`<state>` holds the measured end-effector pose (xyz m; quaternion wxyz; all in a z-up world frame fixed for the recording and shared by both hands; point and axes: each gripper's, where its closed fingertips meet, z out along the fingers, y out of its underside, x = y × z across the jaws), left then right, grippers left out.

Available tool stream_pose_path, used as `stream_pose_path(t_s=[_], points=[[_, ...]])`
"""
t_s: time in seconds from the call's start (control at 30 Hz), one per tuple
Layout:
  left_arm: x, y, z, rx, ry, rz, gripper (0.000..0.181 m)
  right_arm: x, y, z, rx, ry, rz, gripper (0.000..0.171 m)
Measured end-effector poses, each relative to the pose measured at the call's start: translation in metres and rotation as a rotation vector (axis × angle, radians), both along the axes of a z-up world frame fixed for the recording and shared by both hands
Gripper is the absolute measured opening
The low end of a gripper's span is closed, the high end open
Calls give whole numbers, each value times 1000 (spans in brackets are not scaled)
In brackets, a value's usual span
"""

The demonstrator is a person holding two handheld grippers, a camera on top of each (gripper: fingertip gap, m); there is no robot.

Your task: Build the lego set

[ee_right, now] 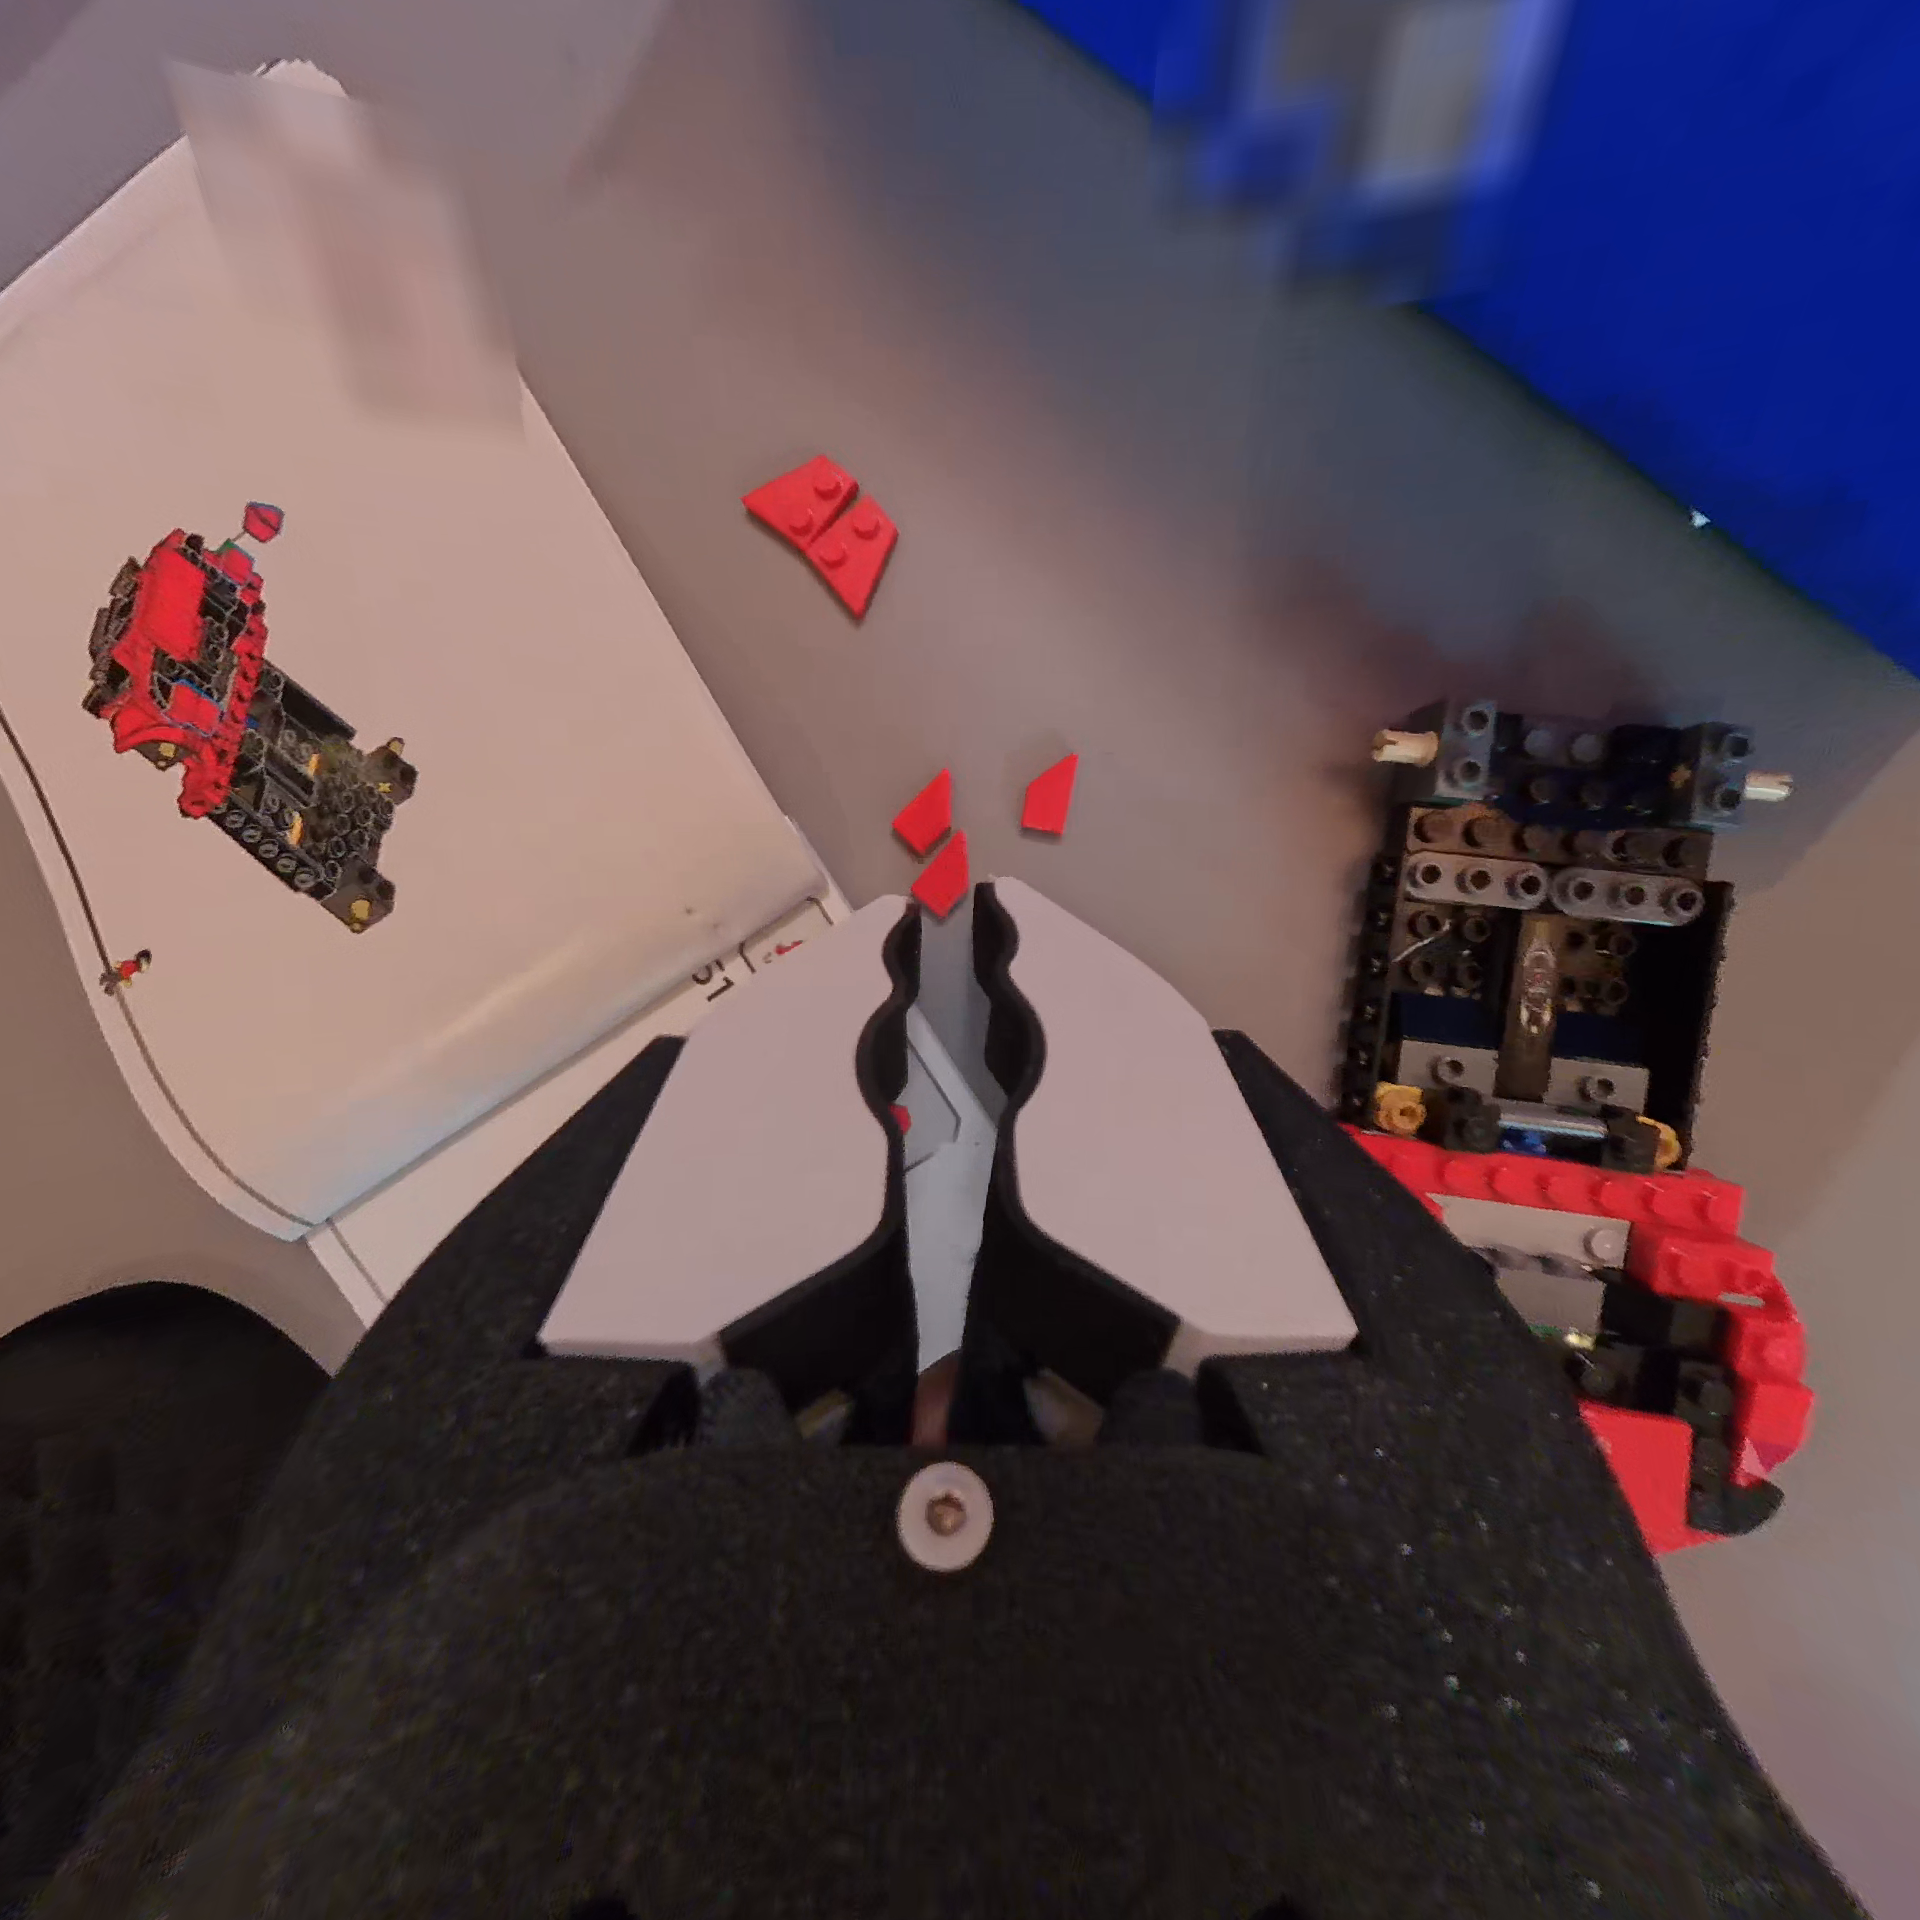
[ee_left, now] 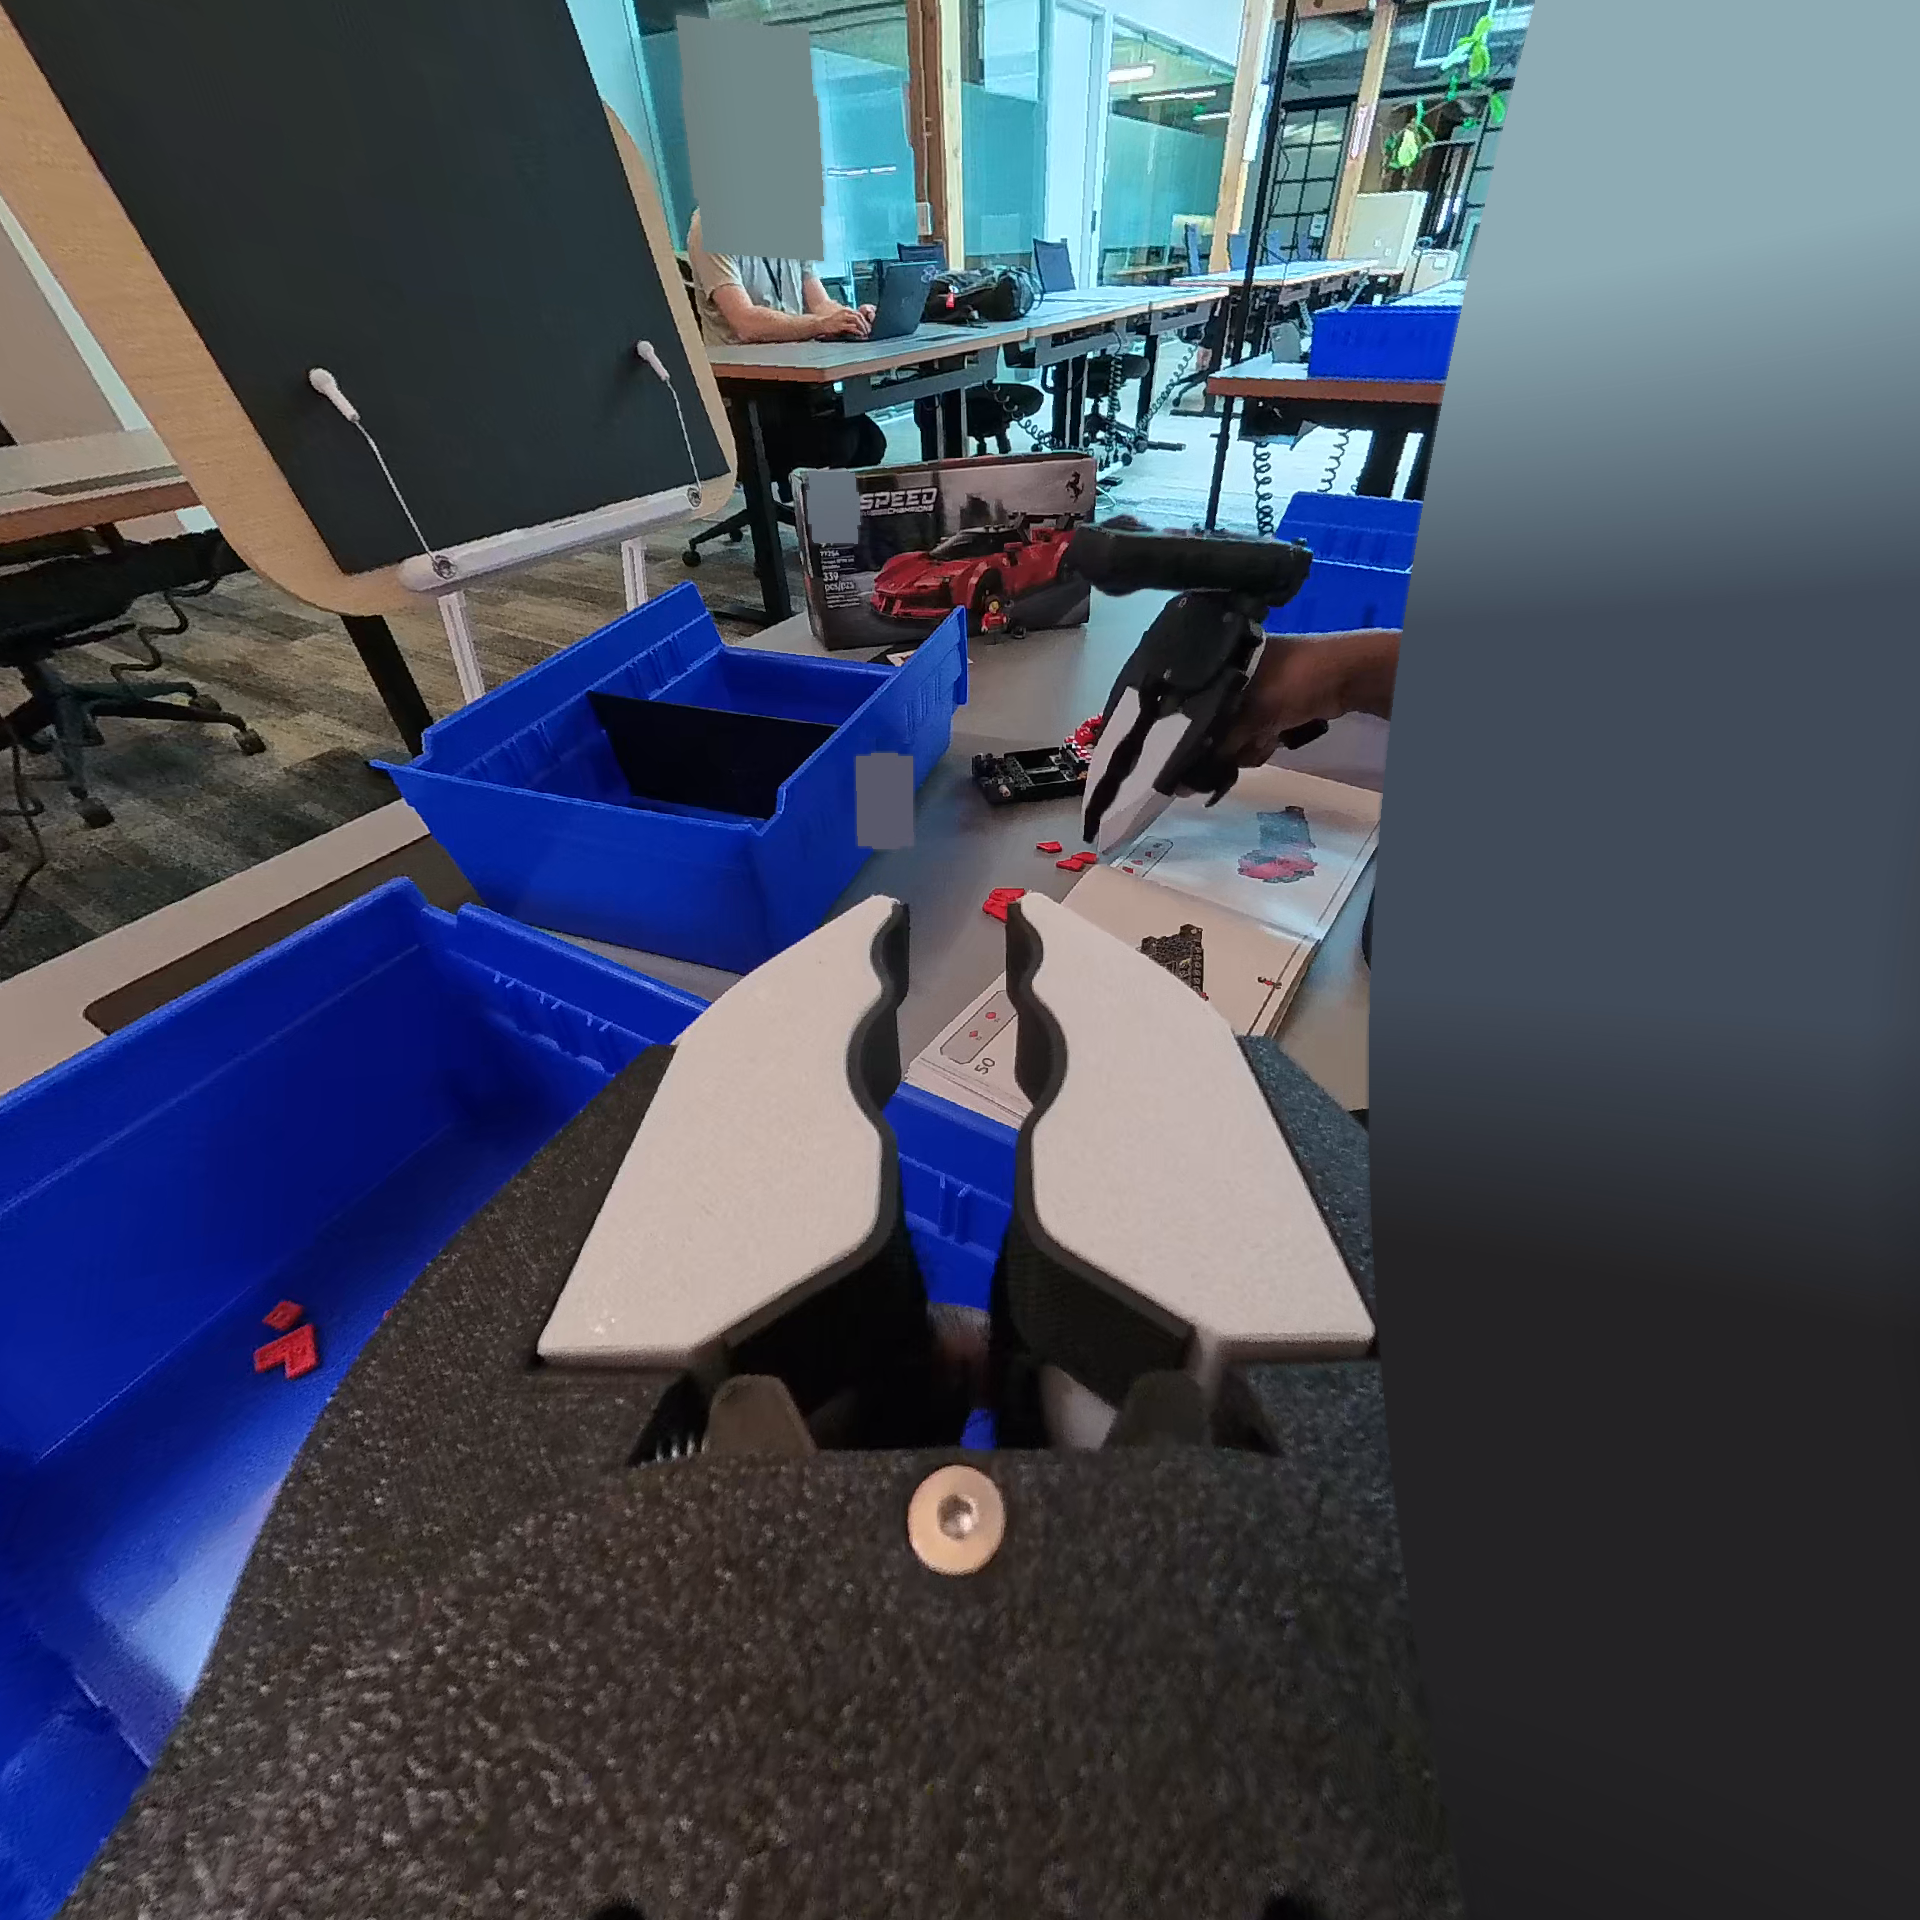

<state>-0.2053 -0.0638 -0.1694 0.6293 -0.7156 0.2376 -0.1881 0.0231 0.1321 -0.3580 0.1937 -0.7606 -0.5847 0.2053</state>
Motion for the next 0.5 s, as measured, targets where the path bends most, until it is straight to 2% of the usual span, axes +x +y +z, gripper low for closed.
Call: stream_pose_path(t_s=[0.5], points=[[0, 0, 0, -1, 2, 0, 17, 2, 7, -5, -32, 11, -69, 10]])
